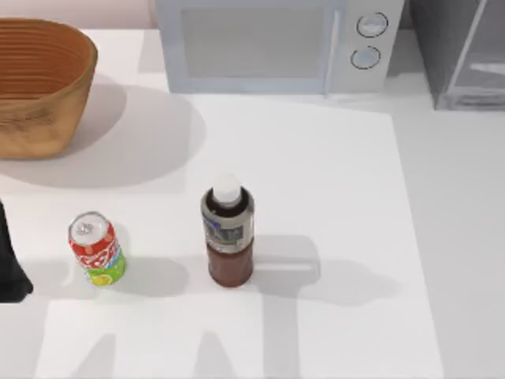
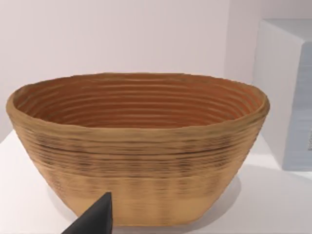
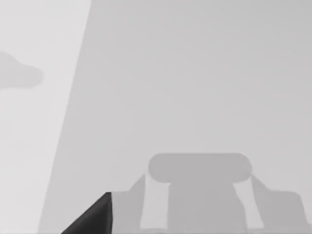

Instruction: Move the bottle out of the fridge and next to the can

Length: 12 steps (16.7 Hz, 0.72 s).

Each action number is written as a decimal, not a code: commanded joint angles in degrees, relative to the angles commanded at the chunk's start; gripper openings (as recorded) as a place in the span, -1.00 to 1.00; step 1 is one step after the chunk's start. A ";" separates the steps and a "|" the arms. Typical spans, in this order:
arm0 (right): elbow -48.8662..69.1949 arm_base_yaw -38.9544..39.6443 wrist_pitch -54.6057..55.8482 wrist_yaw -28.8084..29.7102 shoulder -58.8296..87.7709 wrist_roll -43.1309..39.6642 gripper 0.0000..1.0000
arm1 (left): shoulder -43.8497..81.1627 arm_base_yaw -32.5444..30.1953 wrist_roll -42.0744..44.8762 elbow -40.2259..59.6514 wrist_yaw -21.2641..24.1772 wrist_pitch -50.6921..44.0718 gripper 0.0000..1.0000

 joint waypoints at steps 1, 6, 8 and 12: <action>0.69 -1.17 0.21 -0.88 1.01 -1.18 1.00 | 0.00 0.00 0.00 0.00 0.00 0.00 1.00; 7.79 -16.04 1.25 -11.00 14.77 -16.27 1.00 | 0.00 0.00 0.00 0.00 0.00 0.00 1.00; 11.50 -25.46 1.53 -16.66 24.36 -26.51 1.00 | 0.00 0.00 0.00 0.00 0.00 0.00 1.00; 19.29 -46.47 1.70 -28.39 48.93 -53.35 1.00 | 0.00 0.00 0.00 0.00 0.00 0.00 1.00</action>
